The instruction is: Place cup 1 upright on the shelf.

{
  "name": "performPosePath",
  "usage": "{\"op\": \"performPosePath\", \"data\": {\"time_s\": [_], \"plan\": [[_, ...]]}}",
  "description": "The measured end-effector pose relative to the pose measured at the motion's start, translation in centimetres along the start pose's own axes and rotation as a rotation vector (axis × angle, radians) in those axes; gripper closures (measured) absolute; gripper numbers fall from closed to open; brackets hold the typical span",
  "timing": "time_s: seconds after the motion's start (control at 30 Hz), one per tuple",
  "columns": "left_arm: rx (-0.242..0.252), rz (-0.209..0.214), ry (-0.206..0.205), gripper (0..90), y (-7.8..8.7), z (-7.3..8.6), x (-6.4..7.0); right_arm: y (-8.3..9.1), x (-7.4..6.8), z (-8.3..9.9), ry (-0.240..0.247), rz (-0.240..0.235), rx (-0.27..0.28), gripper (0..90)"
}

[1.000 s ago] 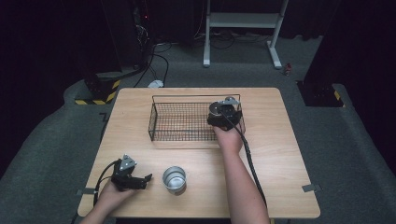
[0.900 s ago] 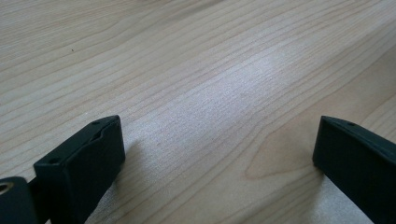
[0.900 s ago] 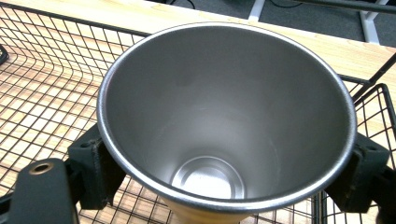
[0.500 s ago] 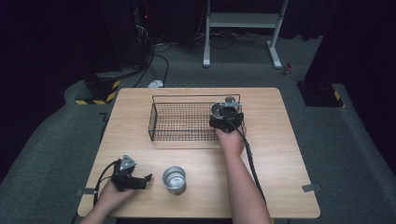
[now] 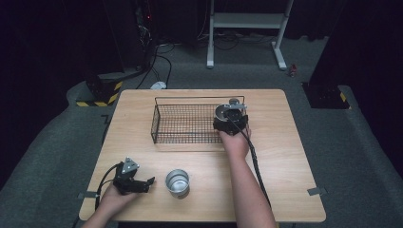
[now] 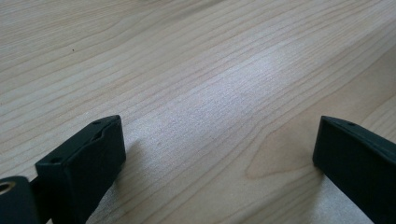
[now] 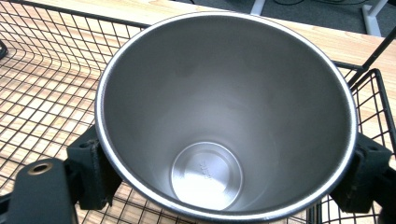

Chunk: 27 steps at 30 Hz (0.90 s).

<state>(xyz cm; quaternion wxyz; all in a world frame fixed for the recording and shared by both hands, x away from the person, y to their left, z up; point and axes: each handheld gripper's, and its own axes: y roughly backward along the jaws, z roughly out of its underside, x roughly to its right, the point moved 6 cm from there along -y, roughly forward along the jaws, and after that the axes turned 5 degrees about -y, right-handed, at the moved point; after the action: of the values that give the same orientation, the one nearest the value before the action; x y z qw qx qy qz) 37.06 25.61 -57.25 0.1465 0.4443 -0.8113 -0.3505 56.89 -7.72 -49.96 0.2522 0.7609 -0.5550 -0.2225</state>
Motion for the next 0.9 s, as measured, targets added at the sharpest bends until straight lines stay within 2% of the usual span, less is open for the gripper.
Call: {"op": "performPosePath", "data": {"time_s": [0.13,0.27,0.47,0.77,0.8,0.9], "plan": [[0.0,0.0,0.001,2.7,0.0,0.0,0.0,-0.2,0.0,0.2,-0.01,0.0,-0.019,11.7],[0.0,0.0,0.001,2.7,0.0,0.0,0.0,-0.2,-0.1,0.2,0.008,-0.004,-0.012,9.0],[0.0,0.001,0.003,2.7,0.0,0.0,0.0,0.2,-0.2,0.0,-0.007,-0.01,-0.009,9.0],[0.0,0.001,0.004,2.7,0.0,0.0,0.0,1.1,0.0,-0.3,0.008,-0.007,0.025,8.9],[0.0,0.001,0.004,2.7,0.0,0.0,0.0,1.3,0.0,-0.2,-0.005,-0.008,0.024,8.9],[0.0,0.001,0.004,2.7,0.0,0.0,0.0,1.7,0.1,0.0,-0.002,-0.006,0.029,8.9]]}}
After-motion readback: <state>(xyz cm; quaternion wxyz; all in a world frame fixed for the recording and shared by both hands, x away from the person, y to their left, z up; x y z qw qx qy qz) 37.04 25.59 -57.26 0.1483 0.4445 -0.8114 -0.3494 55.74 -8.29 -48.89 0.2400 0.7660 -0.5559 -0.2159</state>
